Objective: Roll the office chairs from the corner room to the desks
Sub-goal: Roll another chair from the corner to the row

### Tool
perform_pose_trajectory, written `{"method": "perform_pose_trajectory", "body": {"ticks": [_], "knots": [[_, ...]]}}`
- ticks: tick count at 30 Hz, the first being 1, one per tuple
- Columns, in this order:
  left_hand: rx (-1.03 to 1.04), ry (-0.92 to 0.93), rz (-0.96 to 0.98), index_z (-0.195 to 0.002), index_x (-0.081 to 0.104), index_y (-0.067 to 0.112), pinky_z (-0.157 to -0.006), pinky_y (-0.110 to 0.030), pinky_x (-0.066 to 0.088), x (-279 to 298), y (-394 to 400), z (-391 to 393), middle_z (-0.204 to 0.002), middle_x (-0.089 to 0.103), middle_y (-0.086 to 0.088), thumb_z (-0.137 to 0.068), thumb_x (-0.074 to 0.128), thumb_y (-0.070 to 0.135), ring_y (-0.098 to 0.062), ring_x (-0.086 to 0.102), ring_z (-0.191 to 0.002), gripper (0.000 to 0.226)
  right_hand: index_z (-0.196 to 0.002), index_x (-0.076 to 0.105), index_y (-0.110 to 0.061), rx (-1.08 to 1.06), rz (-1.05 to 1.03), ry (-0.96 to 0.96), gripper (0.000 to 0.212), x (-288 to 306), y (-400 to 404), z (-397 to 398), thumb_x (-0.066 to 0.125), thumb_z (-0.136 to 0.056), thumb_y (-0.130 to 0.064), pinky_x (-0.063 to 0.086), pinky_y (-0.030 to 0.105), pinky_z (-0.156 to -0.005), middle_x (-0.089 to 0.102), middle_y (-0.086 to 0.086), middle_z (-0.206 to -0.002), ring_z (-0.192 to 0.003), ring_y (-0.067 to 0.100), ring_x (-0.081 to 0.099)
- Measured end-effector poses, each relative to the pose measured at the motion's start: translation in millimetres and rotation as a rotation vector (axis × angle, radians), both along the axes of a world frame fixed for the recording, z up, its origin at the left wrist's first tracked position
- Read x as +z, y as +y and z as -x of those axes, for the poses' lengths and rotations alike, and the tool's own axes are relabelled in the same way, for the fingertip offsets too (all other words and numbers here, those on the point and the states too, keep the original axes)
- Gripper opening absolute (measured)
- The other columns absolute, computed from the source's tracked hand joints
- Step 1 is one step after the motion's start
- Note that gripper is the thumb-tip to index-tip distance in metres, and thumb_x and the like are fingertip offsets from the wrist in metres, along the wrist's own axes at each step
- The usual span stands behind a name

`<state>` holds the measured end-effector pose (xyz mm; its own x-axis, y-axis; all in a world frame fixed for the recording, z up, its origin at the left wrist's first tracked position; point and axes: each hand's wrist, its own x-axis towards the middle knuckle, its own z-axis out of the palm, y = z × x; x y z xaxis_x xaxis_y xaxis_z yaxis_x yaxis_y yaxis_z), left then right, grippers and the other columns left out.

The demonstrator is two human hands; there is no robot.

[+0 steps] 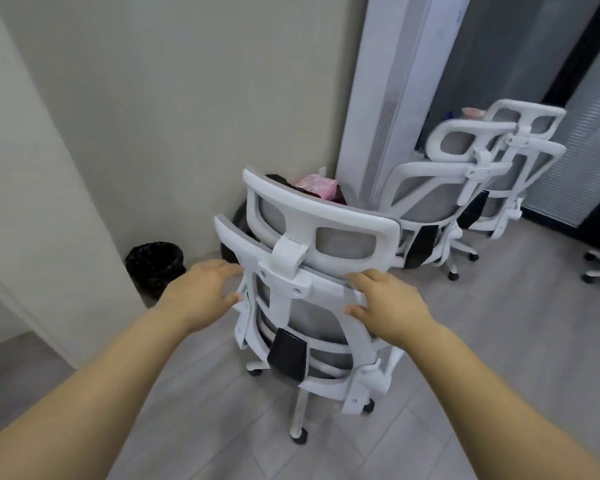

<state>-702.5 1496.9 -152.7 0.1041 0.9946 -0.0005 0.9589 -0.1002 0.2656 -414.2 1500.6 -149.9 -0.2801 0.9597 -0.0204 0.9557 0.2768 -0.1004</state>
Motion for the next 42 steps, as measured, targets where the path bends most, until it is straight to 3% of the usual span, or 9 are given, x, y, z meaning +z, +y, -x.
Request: {"method": "perform_pose_trajectory", "body": {"ticks": [4, 7, 10, 13, 17, 22, 28, 36, 42], "knots": [[-0.101, 0.028, -0.029, -0.145, 0.029, 0.027, -0.114, -0.038, 0.026, -10.8, 47.7, 16.2, -0.153, 0.026, 0.000, -0.089, 0.057, 0.032, -0.022, 0.019, -0.141, 0.062, -0.139, 0.036, -0.029, -0.103, 0.005, 0.013, 0.055, -13.0, 15.2, 12.8, 0.053, -0.090, -0.045, 0.044, 0.036, -0.091, 0.045, -0.004, -0.138, -0.121, 0.024, 0.047], [-0.188, 0.046, -0.049, -0.145, 0.029, 0.025, -0.115, -0.039, 0.021, -18.8, 80.8, 25.8, -0.153, 0.025, -0.003, -0.090, 0.057, 0.027, -0.026, 0.016, -0.141, 0.062, -0.137, 0.039, -0.029, -0.164, 0.019, 0.023, 0.051, -24.3, 22.7, 22.6, 0.053, -0.091, -0.045, 0.045, 0.039, -0.093, 0.047, -0.003, -0.137, -0.120, 0.025, 0.048], [-0.279, 0.034, -0.064, -0.141, 0.039, 0.022, -0.113, -0.041, 0.025, -29.4, 101.6, 30.7, -0.149, 0.034, -0.006, -0.087, 0.062, 0.023, -0.029, 0.025, -0.138, 0.059, -0.132, 0.050, -0.023, -0.224, -0.024, 0.066, 0.045, -35.1, 17.2, 29.6, 0.060, -0.089, -0.033, 0.045, 0.044, -0.093, 0.057, 0.002, -0.128, -0.111, 0.032, 0.055], [-0.378, 0.008, -0.164, -0.130, 0.054, 0.014, -0.104, -0.047, 0.037, -38.0, 113.7, 34.0, -0.133, 0.053, -0.015, -0.079, 0.072, 0.016, -0.037, 0.046, -0.124, 0.054, -0.123, 0.060, -0.015, -0.257, -0.109, 0.149, 0.038, -40.6, 11.5, 29.9, 0.066, -0.086, -0.020, 0.046, 0.044, -0.088, 0.065, 0.008, -0.115, -0.099, 0.037, 0.060], [-0.411, -0.007, -0.198, -0.125, 0.059, 0.012, -0.098, -0.048, 0.042, -38.1, 116.0, 33.6, -0.125, 0.059, -0.017, -0.076, 0.075, 0.014, -0.039, 0.052, -0.117, 0.051, -0.134, 0.049, -0.025, -0.328, -0.022, 0.130, 0.038, -42.4, 11.2, 26.3, 0.050, -0.095, -0.024, 0.041, 0.037, -0.091, 0.056, 0.000, -0.129, -0.110, 0.034, 0.051], [-0.406, -0.045, -0.188, -0.125, 0.059, 0.011, -0.100, -0.046, 0.041, -37.4, 103.8, 22.8, -0.125, 0.057, -0.016, -0.077, 0.074, 0.012, -0.037, 0.049, -0.119, 0.050, -0.132, 0.049, -0.028, -0.377, 0.012, 0.128, 0.036, -43.3, 3.0, 19.2, 0.049, -0.096, -0.025, 0.046, 0.039, -0.090, 0.055, -0.002, -0.129, -0.111, 0.033, 0.050], [-0.382, -0.090, -0.132, -0.122, 0.059, 0.013, -0.088, -0.038, 0.045, -28.2, 73.4, -3.3, -0.122, 0.056, -0.009, -0.083, 0.067, 0.013, -0.031, 0.050, -0.114, 0.040, -0.129, 0.052, -0.027, -0.358, -0.001, 0.137, 0.034, -40.6, -33.7, -0.1, 0.049, -0.096, -0.023, 0.047, 0.040, -0.091, 0.057, -0.002, -0.127, -0.110, 0.032, 0.052], [-0.407, -0.093, 0.008, -0.113, 0.063, 0.023, -0.082, -0.036, 0.048, -13.8, -3.6, -51.4, -0.114, 0.061, 0.004, -0.082, 0.067, 0.021, -0.021, 0.055, -0.105, 0.032, -0.130, 0.053, -0.027, -0.378, 0.004, 0.174, 0.036, -38.6, -123.9, -54.1, 0.053, -0.094, -0.027, 0.040, 0.035, -0.093, 0.057, -0.006, -0.129, -0.115, 0.028, 0.049], [-0.412, -0.168, 0.022, -0.114, 0.064, 0.025, -0.076, -0.029, 0.041, -17.7, -62.8, -101.0, -0.115, 0.063, 0.010, -0.080, 0.069, 0.024, -0.017, 0.055, -0.107, 0.035, -0.132, 0.052, -0.025, -0.431, 0.012, 0.211, 0.038, -38.7, -193.6, -101.0, 0.053, -0.094, -0.026, 0.035, 0.034, -0.101, 0.055, -0.005, -0.133, -0.119, 0.026, 0.046]]}}
